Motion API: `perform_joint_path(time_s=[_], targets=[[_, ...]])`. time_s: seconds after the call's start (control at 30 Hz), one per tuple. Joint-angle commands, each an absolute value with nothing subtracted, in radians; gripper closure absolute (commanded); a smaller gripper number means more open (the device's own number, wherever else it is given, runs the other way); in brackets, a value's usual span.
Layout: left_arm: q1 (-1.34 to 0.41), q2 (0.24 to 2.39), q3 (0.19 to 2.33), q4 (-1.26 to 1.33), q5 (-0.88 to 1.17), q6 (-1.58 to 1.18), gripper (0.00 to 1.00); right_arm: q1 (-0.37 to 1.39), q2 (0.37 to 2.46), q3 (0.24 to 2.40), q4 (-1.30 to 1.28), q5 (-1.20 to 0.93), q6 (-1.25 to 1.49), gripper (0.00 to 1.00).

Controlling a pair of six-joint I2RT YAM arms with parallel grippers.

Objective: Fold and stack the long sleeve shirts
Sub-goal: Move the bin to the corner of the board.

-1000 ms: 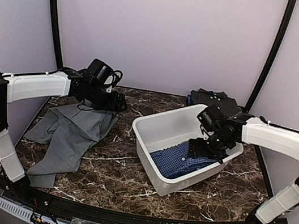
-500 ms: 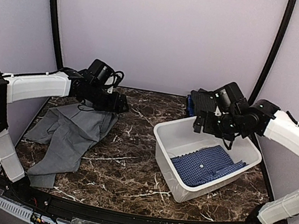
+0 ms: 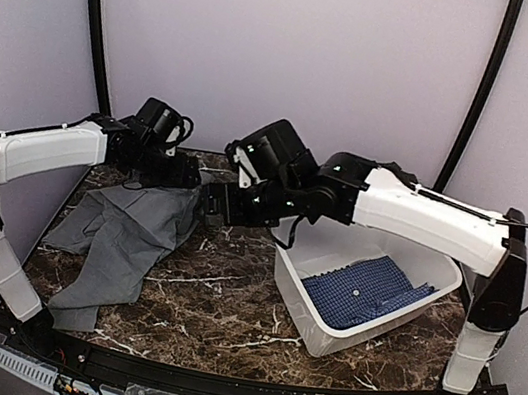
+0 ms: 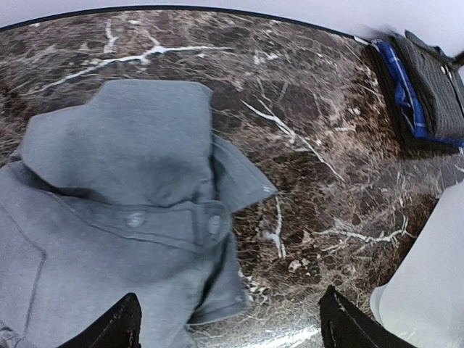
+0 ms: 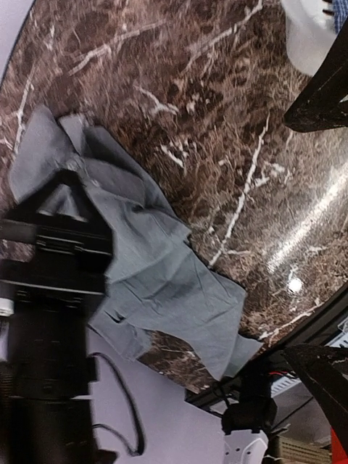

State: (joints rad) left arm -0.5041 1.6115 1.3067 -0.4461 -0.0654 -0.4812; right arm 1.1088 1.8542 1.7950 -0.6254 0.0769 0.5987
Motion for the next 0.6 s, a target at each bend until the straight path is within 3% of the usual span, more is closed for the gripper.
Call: perform_joint_path(time_s=[0.0,0.3,0.57], targets=[[-0.443,1.526,1.272,-0.465,-0.088,-0.497,0.16,1.145,1.998,1.909,-0.613,-0.043,0.601,0.02],[-0.433,1.527,1.255,-0.453,-0.06,-0.483,0.16,1.117,2.131,1.931,-0.613,0.16,0.688,0.01],[-0.433,1.531,1.248,-0.444,-0.044,-0.474,0.16,1.032,2.061,1.731,-0.582,0.264,0.768,0.01]])
